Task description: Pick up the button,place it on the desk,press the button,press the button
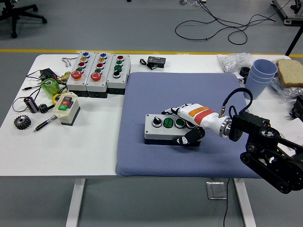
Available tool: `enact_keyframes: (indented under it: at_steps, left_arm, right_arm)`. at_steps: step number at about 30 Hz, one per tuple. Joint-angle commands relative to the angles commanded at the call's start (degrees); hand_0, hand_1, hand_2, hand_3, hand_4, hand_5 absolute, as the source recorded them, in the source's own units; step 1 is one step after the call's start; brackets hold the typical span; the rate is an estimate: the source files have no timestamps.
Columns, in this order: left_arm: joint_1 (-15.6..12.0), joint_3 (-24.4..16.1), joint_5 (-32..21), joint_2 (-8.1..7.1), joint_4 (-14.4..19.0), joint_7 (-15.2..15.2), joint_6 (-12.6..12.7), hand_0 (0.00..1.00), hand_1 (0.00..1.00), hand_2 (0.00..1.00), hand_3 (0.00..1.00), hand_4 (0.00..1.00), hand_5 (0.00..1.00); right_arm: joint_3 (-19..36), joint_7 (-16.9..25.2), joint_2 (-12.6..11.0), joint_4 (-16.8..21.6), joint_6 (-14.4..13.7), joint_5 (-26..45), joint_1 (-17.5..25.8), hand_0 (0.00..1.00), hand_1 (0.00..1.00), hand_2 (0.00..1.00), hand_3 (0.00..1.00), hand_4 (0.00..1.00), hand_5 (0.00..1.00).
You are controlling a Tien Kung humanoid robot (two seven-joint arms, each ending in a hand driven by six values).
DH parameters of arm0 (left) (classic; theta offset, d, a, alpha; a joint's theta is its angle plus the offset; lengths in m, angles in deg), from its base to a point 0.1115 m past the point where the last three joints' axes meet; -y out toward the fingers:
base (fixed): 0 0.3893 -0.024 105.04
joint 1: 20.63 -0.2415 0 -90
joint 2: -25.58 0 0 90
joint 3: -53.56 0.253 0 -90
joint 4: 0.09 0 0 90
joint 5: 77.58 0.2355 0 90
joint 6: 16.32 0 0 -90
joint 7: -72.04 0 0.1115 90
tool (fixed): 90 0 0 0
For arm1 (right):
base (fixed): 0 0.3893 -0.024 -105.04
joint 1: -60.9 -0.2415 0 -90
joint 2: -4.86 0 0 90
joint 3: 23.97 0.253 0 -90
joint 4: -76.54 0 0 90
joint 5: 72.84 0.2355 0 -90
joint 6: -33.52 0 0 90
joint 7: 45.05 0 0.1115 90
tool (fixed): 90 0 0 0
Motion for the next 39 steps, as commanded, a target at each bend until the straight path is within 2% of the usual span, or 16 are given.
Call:
enact_keyframes:
  at_steps: [1,2,9,14,16,19,20,24,25,26,29,31,32,34,37,39]
  left_arm:
    - [0.0,0.0,-0.1,0.00,0.0,0.0,0.0,0.604,0.634,0.682,0.550,0.379,0.706]
    - [0.1,0.1,-0.2,0.00,0.0,0.0,0.0,0.604,0.634,0.681,0.550,0.380,0.705]
    - [0.2,0.3,-0.7,0.00,0.0,-0.1,0.1,0.604,0.634,0.680,0.552,0.380,0.704]
    - [0.2,0.6,-1.1,0.00,0.0,-0.1,0.1,0.604,0.634,0.682,0.550,0.381,0.705]
    - [0.2,0.7,-1.3,0.00,0.0,-0.2,0.2,0.604,0.634,0.682,0.550,0.381,0.705]
    - [0.1,1.0,-1.7,0.00,0.0,-0.3,0.2,0.604,0.634,0.682,0.550,0.381,0.705]
    - [0.1,1.0,-1.8,0.00,0.0,-0.3,0.2,0.604,0.634,0.682,0.550,0.380,0.706]
    - [0.0,1.1,-1.9,0.00,0.0,-0.3,0.2,0.604,0.634,0.682,0.550,0.380,0.706]
    - [-0.1,1.0,-1.9,0.00,0.0,-0.3,0.2,0.604,0.634,0.682,0.550,0.380,0.706]
    - [-0.1,1.0,-1.9,0.00,0.0,-0.3,0.2,0.604,0.634,0.681,0.550,0.380,0.706]
    - [-0.1,1.0,-1.8,0.00,0.0,-0.3,0.1,0.604,0.634,0.681,0.550,0.380,0.706]
    - [-0.2,1.2,-1.9,0.00,0.0,-0.3,0.0,0.604,0.634,0.681,0.550,0.380,0.706]
    - [-0.2,1.3,-1.9,0.00,0.0,-0.3,0.0,0.604,0.634,0.681,0.550,0.378,0.709]
    - [-0.2,1.2,-1.8,0.00,0.0,-0.2,0.0,0.604,0.634,0.681,0.550,0.378,0.709]
    - [-0.3,1.2,-1.6,0.00,0.0,-0.2,0.0,0.604,0.634,0.681,0.550,0.378,0.709]
    - [-0.3,1.1,-1.7,0.00,0.0,-0.3,0.0,0.603,0.634,0.682,0.550,0.378,0.710]
  right_arm:
    - [0.3,-0.1,-0.1,0.3,0.1,0.2,0.1,0.939,0.763,0.880,0.865,0.886,0.093]
    - [0.5,-0.2,-0.2,0.5,0.3,0.4,0.2,0.972,0.801,0.906,0.916,0.901,0.096]
    - [1.4,-0.5,-0.9,2.4,1.3,1.9,0.7,0.989,0.817,0.917,0.944,0.907,0.097]
    - [3.1,-0.9,-1.7,5.1,2.0,2.5,2.0,0.988,0.829,0.928,0.956,0.916,0.114]
    - [4.9,-0.8,-2.2,7.3,1.4,3.1,3.3,0.988,0.829,0.928,0.956,0.916,0.114]
    - [8.0,-1.5,-3.3,11.0,-1.4,3.5,5.3,0.988,0.829,0.928,0.956,0.916,0.114]
    - [9.0,-2.1,-3.7,12.1,-2.7,3.3,6.0,0.776,0.719,0.876,0.914,0.917,0.136]
    - [12.4,-2.9,-5.4,16.1,-8.1,2.9,8.1,0.776,0.719,0.876,0.914,0.917,0.136]
    - [12.9,-3.0,-5.7,16.7,-8.7,3.0,8.5,0.776,0.719,0.876,0.914,0.917,0.136]
    - [13.1,-3.0,-5.9,17.0,-8.9,3.1,8.7,0.229,0.229,0.514,0.726,0.903,0.239]
    - [13.8,-3.3,-6.8,18.3,-9.5,3.3,9.6,0.229,0.229,0.514,0.726,0.903,0.239]
    - [14.2,-4.1,-8.1,19.6,-8.5,3.0,11.0,0.229,0.229,0.514,0.726,0.903,0.239]
    - [14.2,-4.1,-8.2,19.7,-8.4,3.0,11.2,0.002,0.002,0.269,0.669,0.854,0.346]
    - [14.1,-4.3,-8.7,19.8,-7.7,3.6,11.9,0.002,0.002,0.269,0.669,0.854,0.346]
    - [14.2,-4.8,-9.5,20.2,-5.1,2.6,13.2,0.002,0.002,0.269,0.669,0.854,0.346]
    - [14.3,-5.3,-9.8,20.4,-3.4,2.0,13.8,0.002,0.002,0.234,0.668,0.848,0.367]
